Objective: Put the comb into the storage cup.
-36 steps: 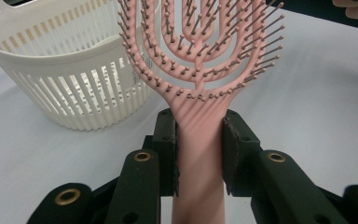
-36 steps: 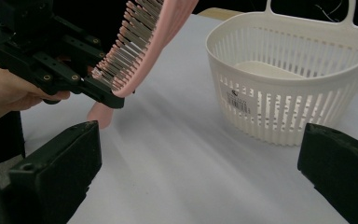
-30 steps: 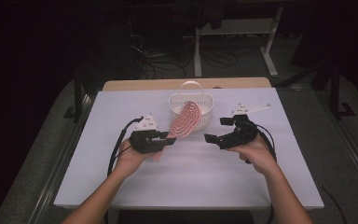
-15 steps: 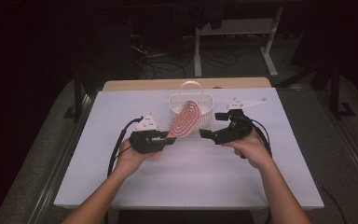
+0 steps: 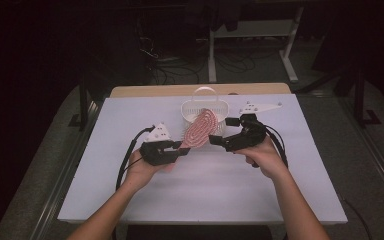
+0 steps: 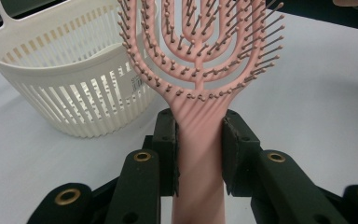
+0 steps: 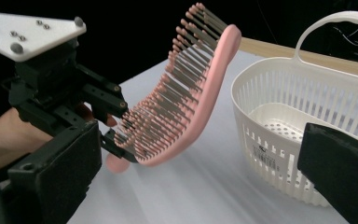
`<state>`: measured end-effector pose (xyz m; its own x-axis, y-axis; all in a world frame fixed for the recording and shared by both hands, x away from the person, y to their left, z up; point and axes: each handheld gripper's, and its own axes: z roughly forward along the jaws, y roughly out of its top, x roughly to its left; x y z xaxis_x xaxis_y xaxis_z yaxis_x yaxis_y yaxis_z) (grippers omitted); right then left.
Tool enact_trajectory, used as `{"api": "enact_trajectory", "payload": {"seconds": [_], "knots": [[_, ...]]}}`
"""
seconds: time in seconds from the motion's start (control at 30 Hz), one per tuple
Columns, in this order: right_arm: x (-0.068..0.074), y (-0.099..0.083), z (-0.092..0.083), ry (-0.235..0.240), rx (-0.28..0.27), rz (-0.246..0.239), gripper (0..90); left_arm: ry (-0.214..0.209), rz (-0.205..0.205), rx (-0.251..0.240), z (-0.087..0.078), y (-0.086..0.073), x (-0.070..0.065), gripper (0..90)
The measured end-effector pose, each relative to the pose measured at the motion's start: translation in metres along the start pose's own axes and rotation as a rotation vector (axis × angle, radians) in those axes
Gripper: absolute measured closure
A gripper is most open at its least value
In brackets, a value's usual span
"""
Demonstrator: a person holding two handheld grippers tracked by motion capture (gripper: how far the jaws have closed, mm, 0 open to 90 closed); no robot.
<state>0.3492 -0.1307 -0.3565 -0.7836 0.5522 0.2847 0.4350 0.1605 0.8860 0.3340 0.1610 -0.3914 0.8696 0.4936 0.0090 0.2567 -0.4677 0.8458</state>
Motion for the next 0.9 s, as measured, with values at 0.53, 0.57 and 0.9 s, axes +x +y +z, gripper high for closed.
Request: {"api": "enact_trajectory", "payload": {"seconds": [0.53,0.57,0.9], "knots": [[0.002,0.001,0.004,-0.007,-0.011,0.016,0.0,-0.008,0.022,-0.01,0.005,0.003,-0.009,70.7],[0.002,0.001,0.005,-0.008,-0.012,0.015,0.0,-0.007,0.023,-0.011,0.005,0.003,-0.01,70.7],[0.006,0.0,0.012,-0.001,0.002,0.013,0.0,-0.003,0.034,-0.021,0.006,0.005,-0.015,70.7]]}}
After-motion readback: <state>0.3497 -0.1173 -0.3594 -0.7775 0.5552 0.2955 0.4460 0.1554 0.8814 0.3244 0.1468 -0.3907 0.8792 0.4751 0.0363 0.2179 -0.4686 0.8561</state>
